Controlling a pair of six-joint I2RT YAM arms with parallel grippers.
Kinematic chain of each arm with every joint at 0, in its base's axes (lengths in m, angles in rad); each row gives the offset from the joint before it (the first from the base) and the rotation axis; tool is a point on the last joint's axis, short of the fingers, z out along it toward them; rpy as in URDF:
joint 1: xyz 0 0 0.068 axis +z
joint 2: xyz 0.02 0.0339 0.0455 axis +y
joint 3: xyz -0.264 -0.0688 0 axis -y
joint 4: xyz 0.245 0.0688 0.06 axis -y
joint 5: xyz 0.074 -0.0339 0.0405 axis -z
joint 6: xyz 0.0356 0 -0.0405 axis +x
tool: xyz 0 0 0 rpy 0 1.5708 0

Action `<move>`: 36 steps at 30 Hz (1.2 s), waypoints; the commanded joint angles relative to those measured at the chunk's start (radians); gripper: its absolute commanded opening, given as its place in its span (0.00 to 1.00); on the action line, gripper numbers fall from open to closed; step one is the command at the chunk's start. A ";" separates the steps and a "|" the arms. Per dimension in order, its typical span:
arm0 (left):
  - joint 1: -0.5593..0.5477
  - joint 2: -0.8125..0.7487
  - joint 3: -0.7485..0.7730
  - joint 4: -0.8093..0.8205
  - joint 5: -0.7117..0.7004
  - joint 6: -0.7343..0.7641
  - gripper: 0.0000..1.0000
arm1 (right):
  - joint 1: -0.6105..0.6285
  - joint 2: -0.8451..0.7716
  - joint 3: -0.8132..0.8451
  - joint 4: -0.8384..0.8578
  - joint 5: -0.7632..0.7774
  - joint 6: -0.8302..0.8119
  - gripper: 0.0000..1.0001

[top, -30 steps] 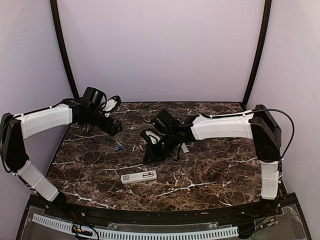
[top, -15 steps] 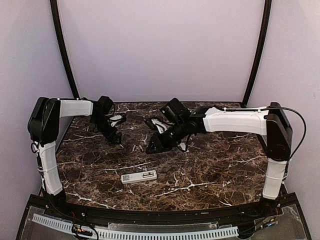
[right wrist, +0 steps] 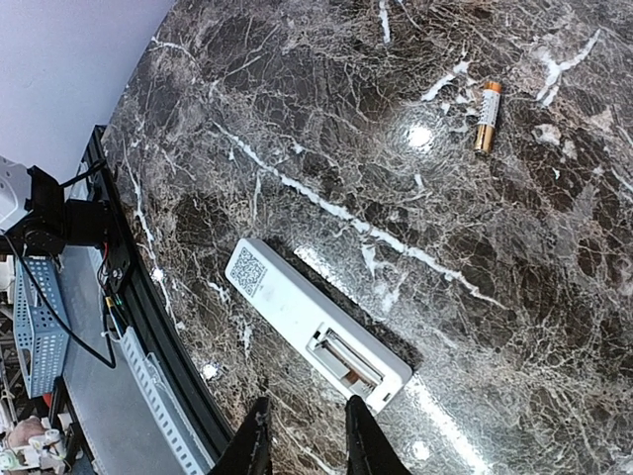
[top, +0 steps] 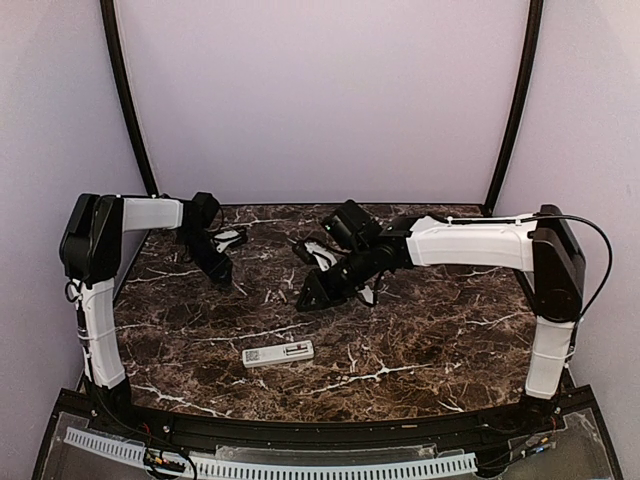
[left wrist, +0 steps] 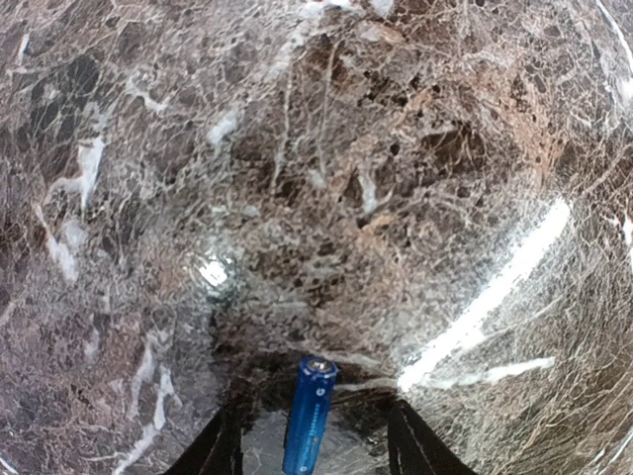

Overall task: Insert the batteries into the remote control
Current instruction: Pick up the battery from the center of the board, then pass from the right arm to the left

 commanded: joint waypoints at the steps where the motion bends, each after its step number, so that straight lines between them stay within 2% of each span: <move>1: 0.005 0.008 -0.003 -0.098 -0.010 -0.001 0.47 | -0.005 -0.036 0.001 -0.003 0.013 -0.019 0.23; 4: 0.008 0.007 0.004 -0.104 -0.020 -0.003 0.44 | -0.006 -0.041 -0.001 -0.006 0.017 -0.021 0.23; 6: 0.008 0.007 0.007 -0.105 -0.024 -0.003 0.39 | -0.007 -0.045 -0.007 -0.005 0.021 -0.019 0.23; 12: 0.008 0.009 -0.008 -0.082 -0.022 0.007 0.02 | -0.007 -0.047 -0.006 -0.013 0.027 -0.019 0.23; 17: 0.008 -0.027 -0.009 -0.069 -0.016 -0.026 0.00 | -0.025 -0.076 -0.020 -0.006 0.028 -0.001 0.23; 20: -0.011 -0.131 -0.039 -0.024 0.023 -0.076 0.00 | -0.061 -0.115 -0.053 0.040 0.000 0.041 0.24; 22: -0.060 -0.222 -0.076 0.009 0.016 -0.091 0.00 | -0.087 -0.147 -0.078 0.084 -0.020 0.077 0.24; 25: -0.202 -0.412 -0.143 0.076 0.028 -0.100 0.00 | -0.117 -0.193 -0.102 0.140 -0.044 0.131 0.26; 29: -0.364 -0.597 -0.234 0.191 0.096 -0.149 0.00 | -0.127 -0.235 -0.105 0.233 -0.084 0.192 0.37; 33: -0.507 -0.680 -0.283 0.250 0.110 -0.192 0.00 | -0.126 -0.243 -0.115 0.338 -0.142 0.250 0.55; 36: -0.571 -0.692 -0.288 0.257 0.083 -0.200 0.00 | -0.118 -0.255 -0.145 0.411 -0.168 0.270 0.57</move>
